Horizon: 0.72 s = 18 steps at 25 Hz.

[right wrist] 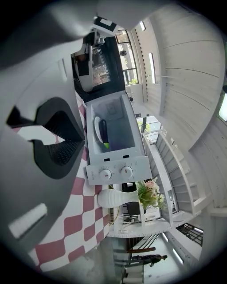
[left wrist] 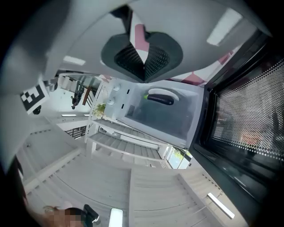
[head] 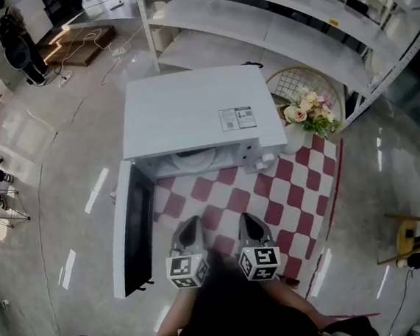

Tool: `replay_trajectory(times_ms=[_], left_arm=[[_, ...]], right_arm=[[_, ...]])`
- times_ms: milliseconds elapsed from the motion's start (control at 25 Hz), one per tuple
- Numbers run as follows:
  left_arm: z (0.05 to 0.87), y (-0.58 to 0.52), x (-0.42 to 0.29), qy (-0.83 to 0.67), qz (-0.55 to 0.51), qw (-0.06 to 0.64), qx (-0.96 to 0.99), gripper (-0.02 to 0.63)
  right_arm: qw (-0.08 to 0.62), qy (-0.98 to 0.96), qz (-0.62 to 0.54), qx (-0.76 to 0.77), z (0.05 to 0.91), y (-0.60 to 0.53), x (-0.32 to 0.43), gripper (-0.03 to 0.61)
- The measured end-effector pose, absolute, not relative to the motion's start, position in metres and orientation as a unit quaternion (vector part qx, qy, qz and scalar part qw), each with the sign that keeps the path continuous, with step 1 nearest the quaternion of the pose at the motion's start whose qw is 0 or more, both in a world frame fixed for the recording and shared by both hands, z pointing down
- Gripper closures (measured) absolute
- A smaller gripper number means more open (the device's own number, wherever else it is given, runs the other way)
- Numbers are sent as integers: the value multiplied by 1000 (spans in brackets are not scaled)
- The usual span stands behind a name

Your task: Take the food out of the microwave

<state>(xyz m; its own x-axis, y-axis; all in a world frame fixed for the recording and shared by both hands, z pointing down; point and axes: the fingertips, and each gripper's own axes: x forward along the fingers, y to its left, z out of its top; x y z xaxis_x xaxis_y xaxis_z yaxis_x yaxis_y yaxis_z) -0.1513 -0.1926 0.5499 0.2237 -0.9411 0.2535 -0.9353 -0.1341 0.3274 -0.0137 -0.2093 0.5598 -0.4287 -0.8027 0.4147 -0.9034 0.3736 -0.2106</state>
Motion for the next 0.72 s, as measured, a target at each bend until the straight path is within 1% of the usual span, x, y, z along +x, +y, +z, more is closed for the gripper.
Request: replay_trajectory(times_ms=[720], left_arm=[[534, -246, -155, -577, -23, 198, 792, 604]], right_arm=[[85, -784, 184, 586, 535, -256, -7, 578]])
